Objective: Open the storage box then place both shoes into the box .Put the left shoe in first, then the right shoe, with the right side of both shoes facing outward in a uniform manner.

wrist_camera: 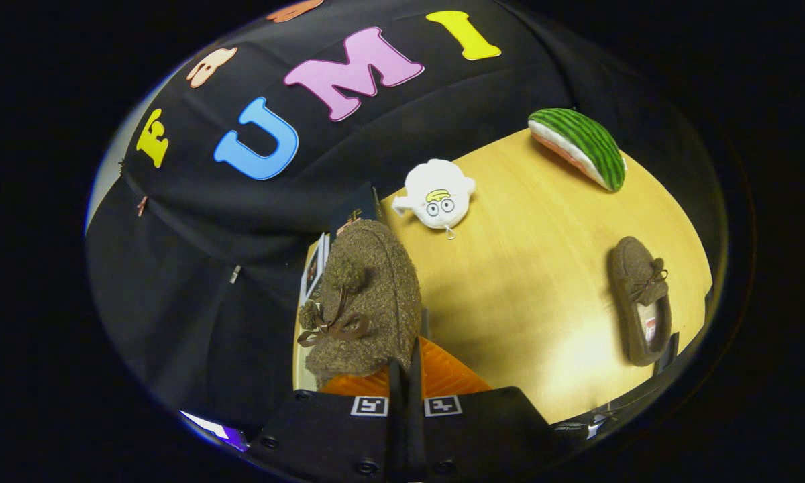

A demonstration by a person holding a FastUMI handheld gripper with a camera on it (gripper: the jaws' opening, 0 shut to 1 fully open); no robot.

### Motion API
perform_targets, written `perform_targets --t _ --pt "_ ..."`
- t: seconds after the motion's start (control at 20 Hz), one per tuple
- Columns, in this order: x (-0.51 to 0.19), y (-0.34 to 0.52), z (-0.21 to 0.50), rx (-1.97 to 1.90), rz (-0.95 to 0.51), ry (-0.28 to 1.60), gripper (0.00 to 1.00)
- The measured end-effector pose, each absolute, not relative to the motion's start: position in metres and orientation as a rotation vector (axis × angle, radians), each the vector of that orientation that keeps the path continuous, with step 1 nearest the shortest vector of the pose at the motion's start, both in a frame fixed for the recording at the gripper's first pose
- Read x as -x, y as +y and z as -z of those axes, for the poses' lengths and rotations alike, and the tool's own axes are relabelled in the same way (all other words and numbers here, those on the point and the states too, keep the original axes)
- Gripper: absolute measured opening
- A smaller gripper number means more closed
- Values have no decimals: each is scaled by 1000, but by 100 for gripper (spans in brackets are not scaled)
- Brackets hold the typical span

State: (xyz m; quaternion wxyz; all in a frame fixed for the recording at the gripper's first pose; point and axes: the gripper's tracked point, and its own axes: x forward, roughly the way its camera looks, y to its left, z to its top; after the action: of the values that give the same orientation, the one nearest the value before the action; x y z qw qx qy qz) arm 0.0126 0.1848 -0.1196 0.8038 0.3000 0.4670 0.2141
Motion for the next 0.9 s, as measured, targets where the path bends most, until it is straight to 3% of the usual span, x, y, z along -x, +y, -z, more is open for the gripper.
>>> perform_targets --t 0.45,0.9 --pt "0 282 97 -698 -535 1047 5" --pt "21 351 145 -687 -508 1148 5"
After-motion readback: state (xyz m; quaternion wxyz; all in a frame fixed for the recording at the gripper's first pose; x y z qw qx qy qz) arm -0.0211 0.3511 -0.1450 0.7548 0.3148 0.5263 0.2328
